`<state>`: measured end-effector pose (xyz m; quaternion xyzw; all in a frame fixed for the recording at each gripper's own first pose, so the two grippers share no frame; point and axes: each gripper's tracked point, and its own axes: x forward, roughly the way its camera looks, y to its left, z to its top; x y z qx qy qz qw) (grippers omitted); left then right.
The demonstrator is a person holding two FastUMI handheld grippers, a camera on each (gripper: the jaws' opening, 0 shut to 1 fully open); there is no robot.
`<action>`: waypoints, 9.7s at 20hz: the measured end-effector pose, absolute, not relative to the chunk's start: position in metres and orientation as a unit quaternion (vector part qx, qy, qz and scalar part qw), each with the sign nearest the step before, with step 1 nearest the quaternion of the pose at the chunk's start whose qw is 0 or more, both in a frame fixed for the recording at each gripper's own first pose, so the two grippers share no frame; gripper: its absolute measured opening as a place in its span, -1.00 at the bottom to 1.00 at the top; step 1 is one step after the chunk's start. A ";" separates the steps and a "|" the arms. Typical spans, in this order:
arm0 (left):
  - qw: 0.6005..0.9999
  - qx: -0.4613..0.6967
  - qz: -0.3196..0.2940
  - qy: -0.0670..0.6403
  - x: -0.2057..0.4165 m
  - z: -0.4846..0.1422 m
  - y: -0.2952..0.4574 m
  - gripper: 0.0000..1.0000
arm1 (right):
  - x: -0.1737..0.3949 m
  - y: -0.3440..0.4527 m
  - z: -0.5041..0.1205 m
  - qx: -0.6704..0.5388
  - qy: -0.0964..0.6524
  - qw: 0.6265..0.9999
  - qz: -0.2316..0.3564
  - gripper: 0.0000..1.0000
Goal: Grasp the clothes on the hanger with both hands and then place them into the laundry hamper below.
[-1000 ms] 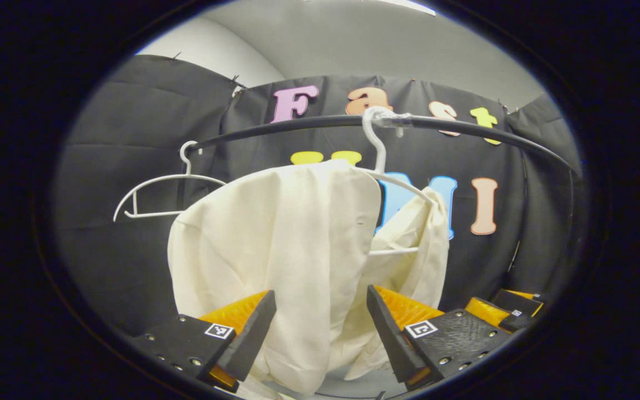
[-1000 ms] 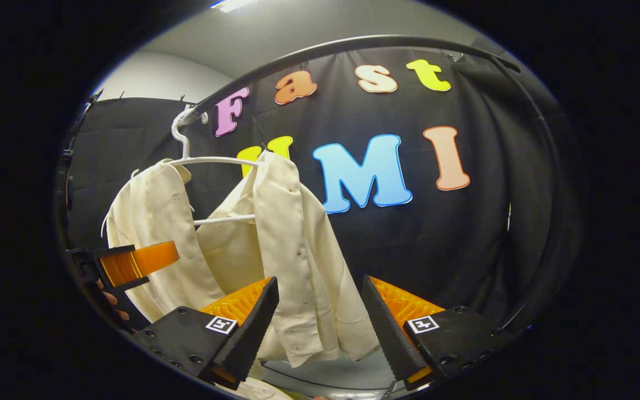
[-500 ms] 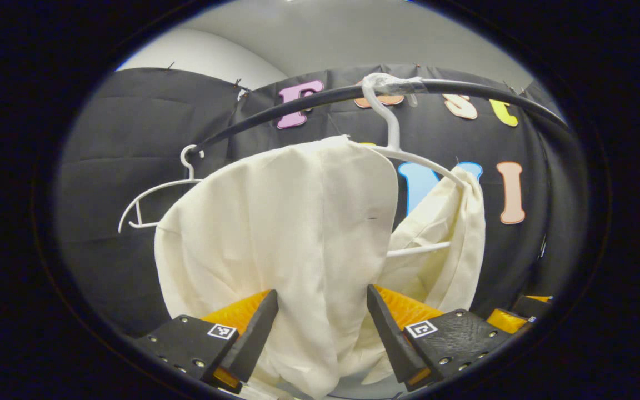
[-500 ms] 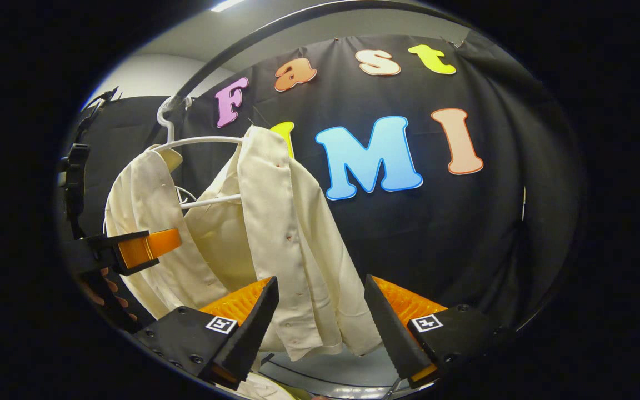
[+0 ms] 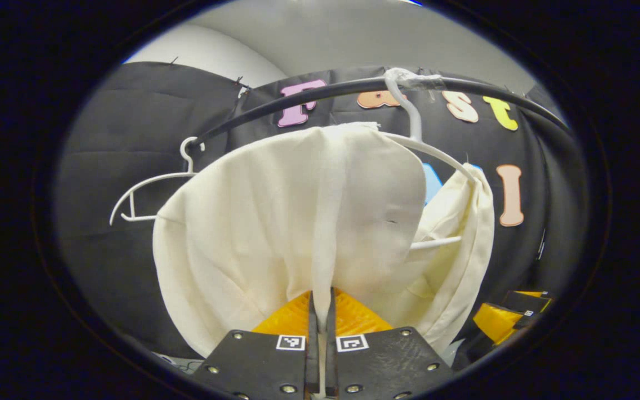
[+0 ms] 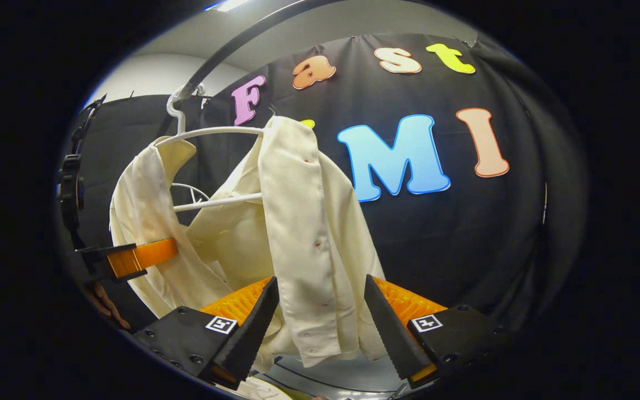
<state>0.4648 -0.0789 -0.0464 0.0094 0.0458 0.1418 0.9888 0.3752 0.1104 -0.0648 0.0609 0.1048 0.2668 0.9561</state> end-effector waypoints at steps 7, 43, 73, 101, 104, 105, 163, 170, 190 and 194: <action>0.993 0.001 0.116 0.005 0.442 -0.027 -0.084 -0.96 | 0.393 0.147 -0.066 0.054 0.100 0.955 0.275 0.95; 0.970 0.072 0.233 0.010 0.450 -0.060 -0.115 0.90 | 0.424 0.103 -0.047 0.079 0.057 0.969 0.228 -0.97; 0.972 -0.009 0.214 -0.092 0.382 0.025 -0.041 -0.97 | 0.442 0.106 -0.036 0.098 0.046 0.971 0.214 -0.98; 0.981 -0.152 0.114 -0.043 0.410 0.025 0.084 -0.99 | 0.493 -0.006 0.001 0.217 0.024 0.975 -0.028 -0.97; 0.985 -0.136 0.105 -0.029 0.406 0.009 0.082 -0.99 | 0.474 -0.009 -0.004 0.192 0.021 0.981 -0.026 -0.97; 0.986 -0.133 0.101 -0.020 0.402 0.001 0.080 -0.98 | 0.465 -0.007 -0.009 0.182 0.025 0.983 -0.023 -0.97; 0.884 -0.029 -0.069 0.462 0.168 -0.495 0.092 -0.82 | 0.003 0.239 -0.468 0.005 0.536 0.833 0.134 -0.66; 0.883 0.002 -0.050 0.466 0.146 -0.476 0.119 0.75 | -0.004 0.238 -0.437 -0.003 0.522 0.837 0.167 0.96; 0.992 0.036 -0.064 0.106 0.146 -0.086 0.042 0.93 | 0.038 0.125 -0.126 -0.006 0.187 0.978 0.091 0.96; 0.996 0.038 -0.074 0.042 0.125 -0.015 0.028 0.92 | 0.032 0.099 -0.063 0.013 0.112 0.992 0.056 0.96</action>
